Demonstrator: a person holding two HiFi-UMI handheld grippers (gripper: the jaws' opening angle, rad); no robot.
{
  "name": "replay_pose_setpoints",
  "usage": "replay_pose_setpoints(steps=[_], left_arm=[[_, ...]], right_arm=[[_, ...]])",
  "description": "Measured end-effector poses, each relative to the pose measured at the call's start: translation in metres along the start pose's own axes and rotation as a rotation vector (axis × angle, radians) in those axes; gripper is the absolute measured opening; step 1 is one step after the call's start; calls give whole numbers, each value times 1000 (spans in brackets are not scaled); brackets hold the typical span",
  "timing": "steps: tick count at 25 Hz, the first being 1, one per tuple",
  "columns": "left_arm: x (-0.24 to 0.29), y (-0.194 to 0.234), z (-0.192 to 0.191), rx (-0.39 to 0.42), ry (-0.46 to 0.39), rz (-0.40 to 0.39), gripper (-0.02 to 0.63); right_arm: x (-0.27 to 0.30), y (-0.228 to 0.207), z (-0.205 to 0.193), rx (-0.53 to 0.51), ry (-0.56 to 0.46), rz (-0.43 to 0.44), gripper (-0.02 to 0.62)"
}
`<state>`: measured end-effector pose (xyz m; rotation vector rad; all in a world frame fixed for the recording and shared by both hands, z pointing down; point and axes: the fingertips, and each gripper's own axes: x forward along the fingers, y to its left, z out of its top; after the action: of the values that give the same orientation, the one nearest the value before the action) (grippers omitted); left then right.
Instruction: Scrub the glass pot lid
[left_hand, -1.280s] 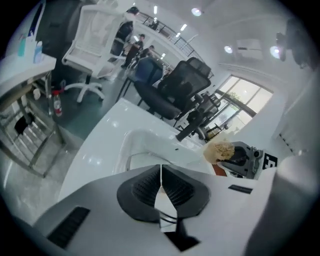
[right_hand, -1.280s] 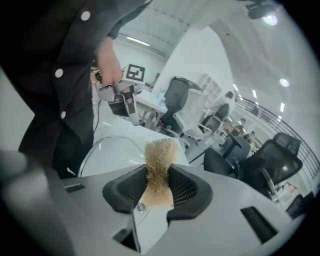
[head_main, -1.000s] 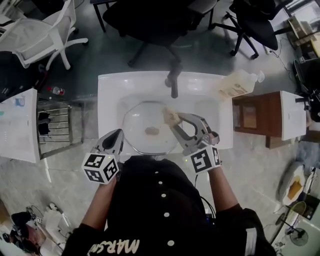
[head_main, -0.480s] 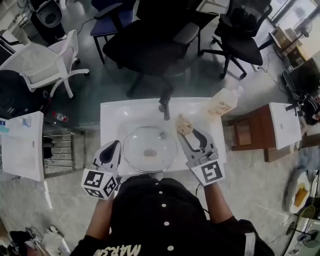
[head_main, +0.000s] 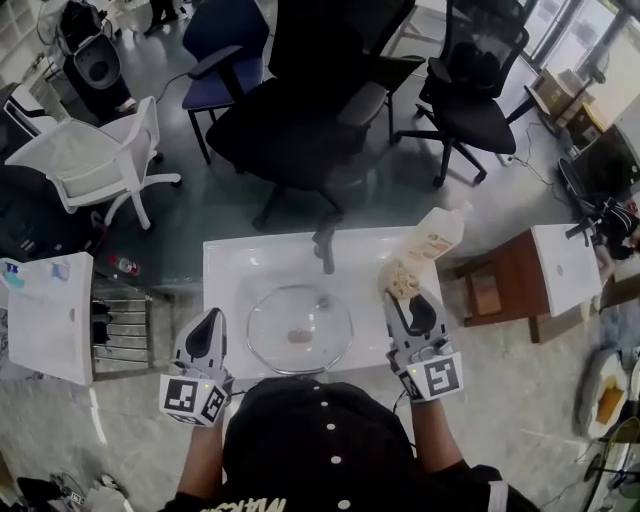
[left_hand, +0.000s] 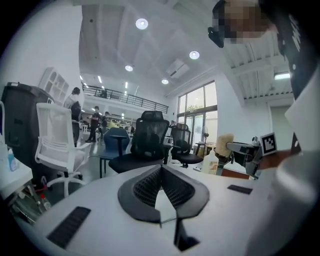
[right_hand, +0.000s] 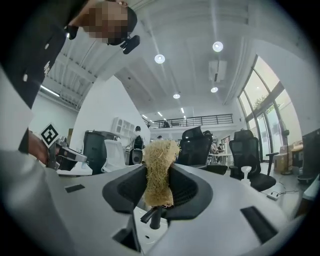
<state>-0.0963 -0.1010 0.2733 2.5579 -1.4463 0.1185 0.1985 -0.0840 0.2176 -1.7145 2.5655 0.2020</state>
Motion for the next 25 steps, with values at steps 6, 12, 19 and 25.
replay_pose_setpoints(steps=[6,12,19,25], left_arm=[[-3,5,11,29,-23,28,26],[0,-9,30,72,-59,10,26],[-1,-8,30,92,-59,11,26],[-5,-8,30,68,-62,17,26]], right_arm=[[-7,-9,9,-6,-10,-43,143],[-4,-6,10,-18,-9,-44,141],[4,-1,11,-43,12,-50,141],[3,0,17,-27,-4,-39,141]])
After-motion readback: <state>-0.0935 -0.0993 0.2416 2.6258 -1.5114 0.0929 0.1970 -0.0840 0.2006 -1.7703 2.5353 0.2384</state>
